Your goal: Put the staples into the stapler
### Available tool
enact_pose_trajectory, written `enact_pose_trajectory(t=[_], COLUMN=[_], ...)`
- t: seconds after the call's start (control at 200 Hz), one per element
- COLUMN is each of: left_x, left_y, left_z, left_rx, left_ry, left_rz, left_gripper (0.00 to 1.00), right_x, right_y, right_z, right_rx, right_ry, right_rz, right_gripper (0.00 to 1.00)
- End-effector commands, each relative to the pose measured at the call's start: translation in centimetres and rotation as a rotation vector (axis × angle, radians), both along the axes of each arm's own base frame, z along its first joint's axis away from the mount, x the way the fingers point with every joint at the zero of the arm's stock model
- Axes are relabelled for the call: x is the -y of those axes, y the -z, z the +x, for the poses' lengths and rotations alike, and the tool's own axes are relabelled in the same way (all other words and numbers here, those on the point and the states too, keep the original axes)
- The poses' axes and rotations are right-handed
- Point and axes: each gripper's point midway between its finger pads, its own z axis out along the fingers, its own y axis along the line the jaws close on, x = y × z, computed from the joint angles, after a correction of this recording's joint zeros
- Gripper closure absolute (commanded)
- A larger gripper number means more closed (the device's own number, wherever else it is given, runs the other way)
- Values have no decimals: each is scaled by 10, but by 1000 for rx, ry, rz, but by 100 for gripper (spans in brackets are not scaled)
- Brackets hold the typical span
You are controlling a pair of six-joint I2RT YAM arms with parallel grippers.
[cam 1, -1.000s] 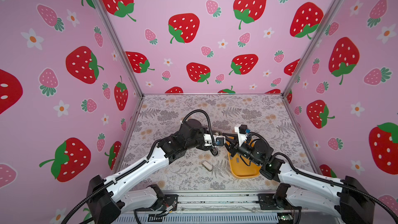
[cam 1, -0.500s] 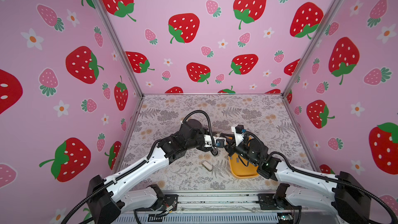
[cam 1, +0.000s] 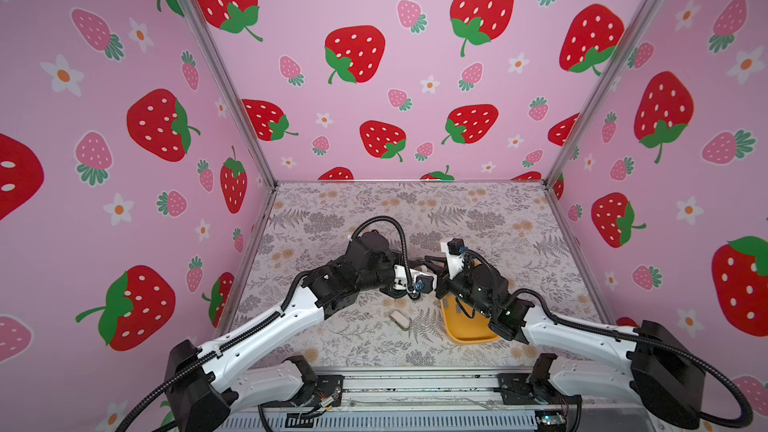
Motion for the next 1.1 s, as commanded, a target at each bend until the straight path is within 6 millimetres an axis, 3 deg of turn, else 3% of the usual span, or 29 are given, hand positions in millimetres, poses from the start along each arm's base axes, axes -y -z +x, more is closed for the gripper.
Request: enact_pose_trajectory(t=[0.0, 0.23, 0.355, 0.53, 0.66, 0.85, 1.096], left_x=[5, 7, 7, 5, 3, 4, 12], left_y=[-9, -16, -19, -22, -29, -25, -13], left_z=[-12, -17, -15, -8, -2, 5, -22], left_rx=[7, -1, 0, -8, -21, -43, -96], left_ry=[61, 76, 67, 34, 7, -7, 135], left_rz=[-32, -67, -78, -102, -137, -136, -80], left_gripper=[100, 100, 100, 100, 100, 100, 100], right_x=[-8, -13, -13, 4, 14, 27, 19], right_y=[-14, -10, -10, -9, -16, -14, 0], right_z=[1, 0, -1, 10, 8, -24, -57], right_rx=[15, 16, 54, 121, 235, 533, 646], right_ry=[-21, -39, -48, 51, 65, -38, -238], right_rz=[36, 27, 16, -31, -50, -95, -168], right_gripper=[71, 69, 63, 56, 52, 37, 29])
